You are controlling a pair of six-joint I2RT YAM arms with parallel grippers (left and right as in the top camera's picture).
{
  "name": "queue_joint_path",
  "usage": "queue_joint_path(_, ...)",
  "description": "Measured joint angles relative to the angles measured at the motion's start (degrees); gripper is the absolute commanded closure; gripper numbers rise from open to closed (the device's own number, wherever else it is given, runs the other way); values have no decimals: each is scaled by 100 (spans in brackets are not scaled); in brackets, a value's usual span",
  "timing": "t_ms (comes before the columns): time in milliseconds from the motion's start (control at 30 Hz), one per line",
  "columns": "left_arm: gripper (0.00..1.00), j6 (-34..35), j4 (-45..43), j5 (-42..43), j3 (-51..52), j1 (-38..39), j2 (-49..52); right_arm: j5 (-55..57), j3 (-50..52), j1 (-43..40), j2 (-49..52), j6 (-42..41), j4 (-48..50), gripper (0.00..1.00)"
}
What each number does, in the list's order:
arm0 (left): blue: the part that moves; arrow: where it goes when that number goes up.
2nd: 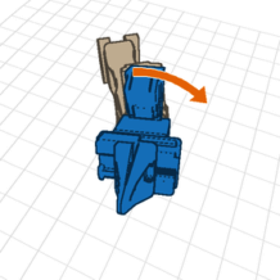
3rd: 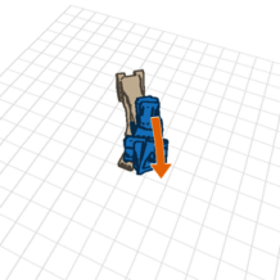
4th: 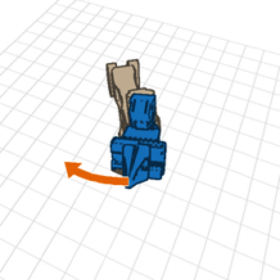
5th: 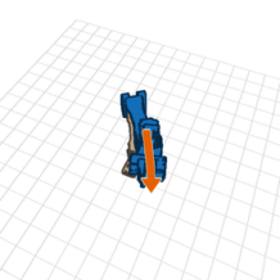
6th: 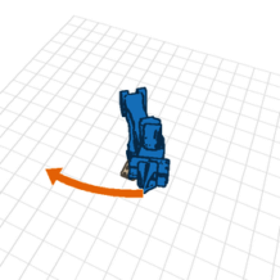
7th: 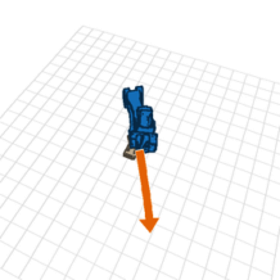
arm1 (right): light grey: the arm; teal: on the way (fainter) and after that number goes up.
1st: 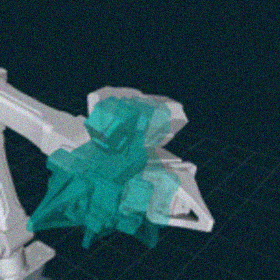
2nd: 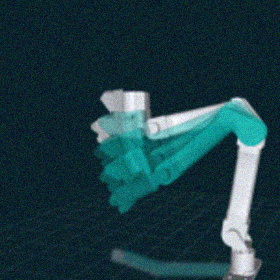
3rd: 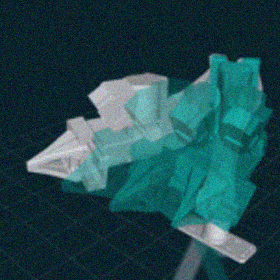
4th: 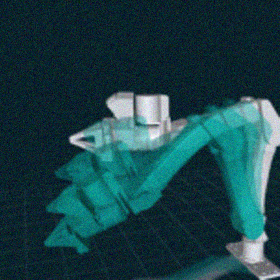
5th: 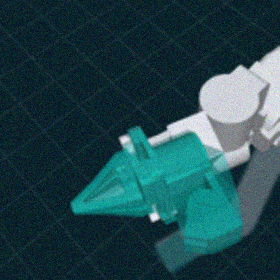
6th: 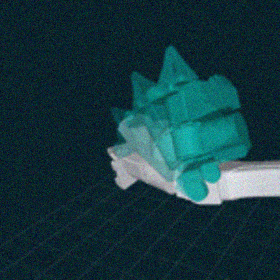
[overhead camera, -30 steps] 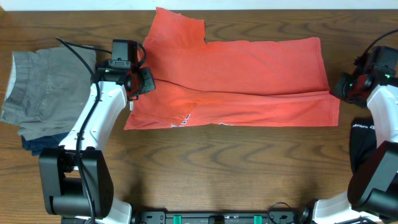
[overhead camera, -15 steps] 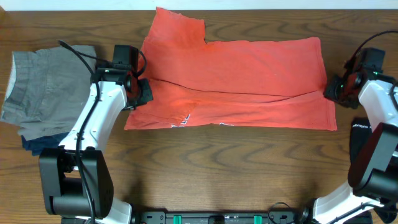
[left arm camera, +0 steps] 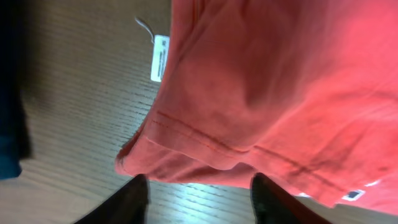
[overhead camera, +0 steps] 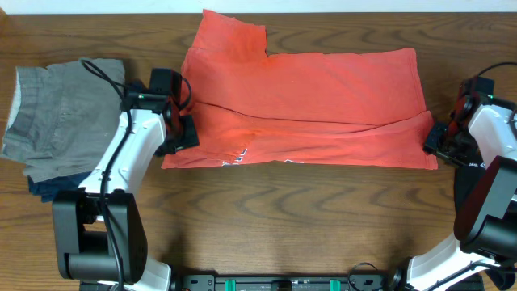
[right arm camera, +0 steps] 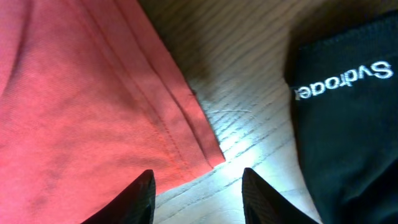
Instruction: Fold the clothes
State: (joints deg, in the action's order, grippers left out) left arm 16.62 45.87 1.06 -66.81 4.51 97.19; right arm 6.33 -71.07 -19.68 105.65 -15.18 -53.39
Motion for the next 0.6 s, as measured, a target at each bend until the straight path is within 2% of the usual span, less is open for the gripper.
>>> queue_joint_path(300, 33, 13, -457, -20, 461, 0, 55, -33, 391, 0, 0, -55, 372, 53)
queue_joint_path(400, 29, 55, -562, -203, 509, 0, 105, -87, 614, 0, 0, -59, 586, 53)
queue_joint_path(600, 27, 136, -673, -570, 535, 0, 107, -164, 920, 0, -13, -94, 933, 53)
